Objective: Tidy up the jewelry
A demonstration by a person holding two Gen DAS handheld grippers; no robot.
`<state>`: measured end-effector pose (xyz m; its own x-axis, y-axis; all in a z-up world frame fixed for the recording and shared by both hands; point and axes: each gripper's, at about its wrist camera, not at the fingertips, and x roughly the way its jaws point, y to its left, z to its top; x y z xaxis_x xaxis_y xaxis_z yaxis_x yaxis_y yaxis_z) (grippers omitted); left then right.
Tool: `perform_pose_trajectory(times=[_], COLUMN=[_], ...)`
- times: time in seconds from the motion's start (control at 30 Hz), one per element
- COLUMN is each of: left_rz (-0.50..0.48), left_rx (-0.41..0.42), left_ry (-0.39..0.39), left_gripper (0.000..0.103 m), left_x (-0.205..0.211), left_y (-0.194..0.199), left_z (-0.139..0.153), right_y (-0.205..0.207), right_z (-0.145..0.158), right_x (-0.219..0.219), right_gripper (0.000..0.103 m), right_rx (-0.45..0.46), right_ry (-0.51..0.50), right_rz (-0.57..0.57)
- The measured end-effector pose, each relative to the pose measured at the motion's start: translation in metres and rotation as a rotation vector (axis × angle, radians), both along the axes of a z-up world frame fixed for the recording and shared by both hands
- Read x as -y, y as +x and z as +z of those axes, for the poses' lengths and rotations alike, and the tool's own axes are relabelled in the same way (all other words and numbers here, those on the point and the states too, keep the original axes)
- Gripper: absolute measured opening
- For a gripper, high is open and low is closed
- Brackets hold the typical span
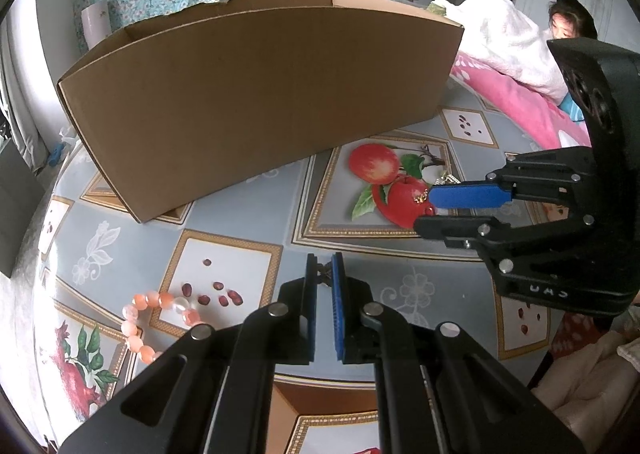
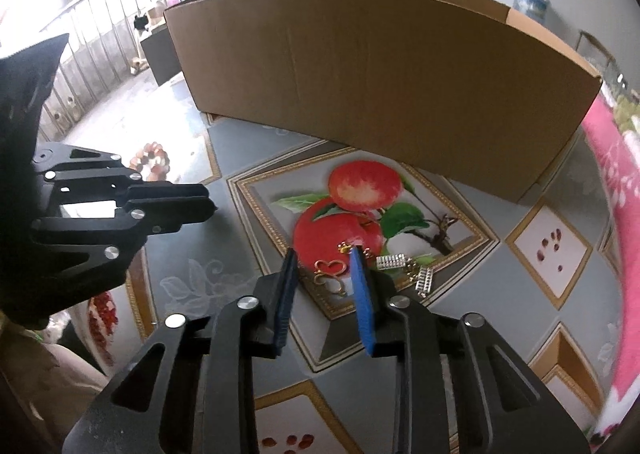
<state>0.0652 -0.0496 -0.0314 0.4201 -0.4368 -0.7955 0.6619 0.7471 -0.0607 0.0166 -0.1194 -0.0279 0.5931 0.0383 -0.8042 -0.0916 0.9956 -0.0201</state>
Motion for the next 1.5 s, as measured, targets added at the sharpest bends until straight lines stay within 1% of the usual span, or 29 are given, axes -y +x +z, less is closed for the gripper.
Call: perform_pose_trajectory(times=[0.03, 0.13, 0.17, 0.2, 0.37, 0.57, 0.83, 0.93, 1.0, 1.2, 1.3, 1.4, 1.43, 1.5], left_rz=[0.000, 0.003, 0.003, 0.003, 0.004, 0.010, 0.011, 0.011, 0.012, 0.014, 0.015, 0.015, 0.015, 0.015], left_rx=[0.000, -0.002, -0.003, -0.003, -0.003, -0.001, 0.000, 0.000, 0.001, -0.001, -0.003, -0.002, -0.003, -0.003], left_ry=[0.000, -0.002, -0.003, -0.004, -0.004, -0.006, -0.007, -0.008, -0.008, -0.009, -0.010, -0.010, -0.009, -0.010], left_gripper=[0.006, 0.006, 0.006, 0.006, 0.006, 0.006, 0.006, 0.006, 0.006, 0.006, 0.006, 0.006, 0.006, 0.006], left_x=[0.000, 0.000, -0.001, -0.001, -0.001, -0.003, -0.003, -0.004, -0.004, -0.005, -0.005, -0.006, -0.006, -0.006], left_y=[0.000, 0.001, 0.001, 0.001, 0.001, 0.002, 0.002, 0.002, 0.002, 0.001, 0.001, 0.001, 0.001, 0.001], left_z=[0.000, -0.001, -0.001, -0.001, -0.002, -0.001, 0.000, 0.000, 0.000, 0.000, 0.000, -0.001, 0.000, 0.000], right_y=[0.000, 0.000, -0.001, -0.002, -0.004, -0.016, -0.016, -0.015, -0.016, -0.024, -0.026, -0.026, -0.025, -0.026], right_z=[0.000, -0.001, -0.001, -0.001, -0.001, 0.009, 0.003, 0.002, -0.001, 0.000, 0.001, 0.004, 0.005, 0.009], right_x=[0.000, 0.002, 0.003, 0.004, 0.010, 0.018, 0.044, 0.047, 0.045, 0.026, 0.021, 0.020, 0.020, 0.021], right_gripper=[0.014, 0.012, 0.008, 0.000, 0.000, 0.000, 0.001, 0.002, 0.002, 0.003, 0.005, 0.016, 0.021, 0.026], right_rx=[-0.005, -0.009, -0.007, -0.007, -0.009, -0.009, -0.038, -0.046, -0.057, -0.078, -0.080, -0.068, -0.063, -0.049], right_ry=[0.004, 0.001, 0.003, 0.012, 0.041, 0.076, 0.075, 0.092, 0.074, 0.065, 0.071, 0.090, 0.092, 0.079], right_rz=[0.000, 0.003, 0.002, 0.002, -0.006, 0.003, -0.068, -0.065, -0.051, -0.008, 0.009, 0.021, 0.022, 0.033])
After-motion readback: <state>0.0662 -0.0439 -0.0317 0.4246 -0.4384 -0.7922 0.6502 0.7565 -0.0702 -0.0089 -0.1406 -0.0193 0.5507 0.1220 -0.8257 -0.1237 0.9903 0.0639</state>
